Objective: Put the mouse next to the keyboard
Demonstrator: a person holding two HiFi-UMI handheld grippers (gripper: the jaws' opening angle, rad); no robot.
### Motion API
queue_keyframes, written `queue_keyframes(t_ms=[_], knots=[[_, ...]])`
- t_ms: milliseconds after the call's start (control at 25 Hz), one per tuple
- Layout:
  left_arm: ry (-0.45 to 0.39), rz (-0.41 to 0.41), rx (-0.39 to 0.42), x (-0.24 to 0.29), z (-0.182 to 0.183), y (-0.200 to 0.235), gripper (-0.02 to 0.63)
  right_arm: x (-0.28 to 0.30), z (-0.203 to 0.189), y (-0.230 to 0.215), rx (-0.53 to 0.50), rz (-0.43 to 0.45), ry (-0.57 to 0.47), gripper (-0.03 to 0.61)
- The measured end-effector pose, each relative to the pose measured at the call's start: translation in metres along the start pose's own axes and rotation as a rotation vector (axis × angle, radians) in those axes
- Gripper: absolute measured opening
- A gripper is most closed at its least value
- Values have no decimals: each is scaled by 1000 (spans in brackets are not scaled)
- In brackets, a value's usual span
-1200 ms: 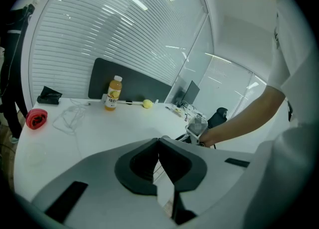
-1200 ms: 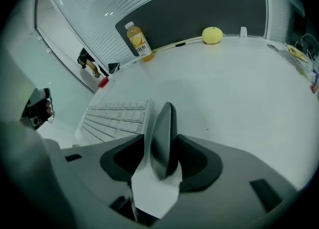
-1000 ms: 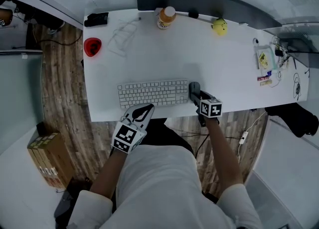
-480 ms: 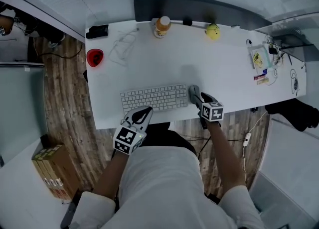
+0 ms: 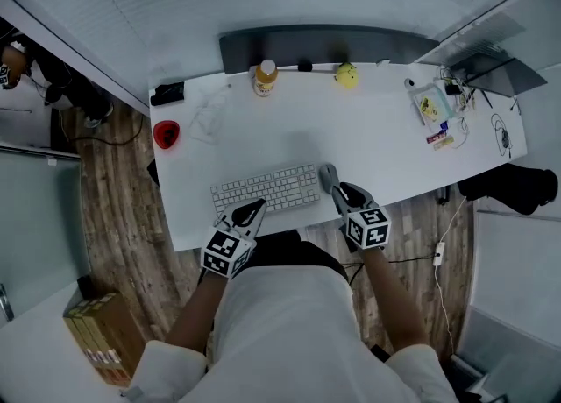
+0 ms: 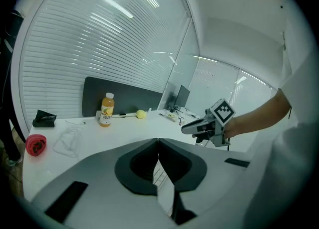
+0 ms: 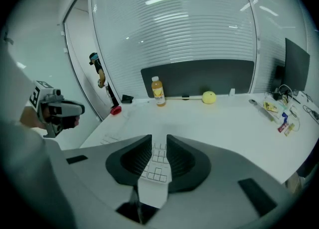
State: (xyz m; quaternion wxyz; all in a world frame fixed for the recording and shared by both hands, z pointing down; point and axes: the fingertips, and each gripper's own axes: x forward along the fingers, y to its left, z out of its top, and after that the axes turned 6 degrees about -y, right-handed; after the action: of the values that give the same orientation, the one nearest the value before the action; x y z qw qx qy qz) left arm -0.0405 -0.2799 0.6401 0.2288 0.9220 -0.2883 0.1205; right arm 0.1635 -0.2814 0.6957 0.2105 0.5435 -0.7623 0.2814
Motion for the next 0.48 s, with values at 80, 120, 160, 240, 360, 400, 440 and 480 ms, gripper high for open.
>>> queue_keyframes(t_ms=[80, 120, 160, 240, 360, 400, 440, 480], knots=[[-7, 8, 10, -3, 5, 3, 18, -14, 9, 3, 0, -9, -38, 100], [-9, 11, 14, -4, 6, 3, 18, -21, 13, 4, -1, -14, -53, 97], [-12, 14, 19, -5, 8, 3, 18, -27, 16, 5, -2, -17, -65, 91], [-14, 19, 35, -7, 12, 2, 18, -40, 20, 6, -6, -18, -85, 77], [-28, 44, 56, -12, 21, 3, 18, -56, 24, 5, -13, -18, -116, 57], [-35, 55, 58, -14, 24, 4, 18, -61, 25, 5, -16, -16, -130, 51], [-43, 66, 60, -15, 27, 3, 18, -66, 26, 4, -17, -11, -144, 48], [-49, 75, 62, -17, 29, 2, 18, -70, 28, 4, -19, -5, -158, 46]])
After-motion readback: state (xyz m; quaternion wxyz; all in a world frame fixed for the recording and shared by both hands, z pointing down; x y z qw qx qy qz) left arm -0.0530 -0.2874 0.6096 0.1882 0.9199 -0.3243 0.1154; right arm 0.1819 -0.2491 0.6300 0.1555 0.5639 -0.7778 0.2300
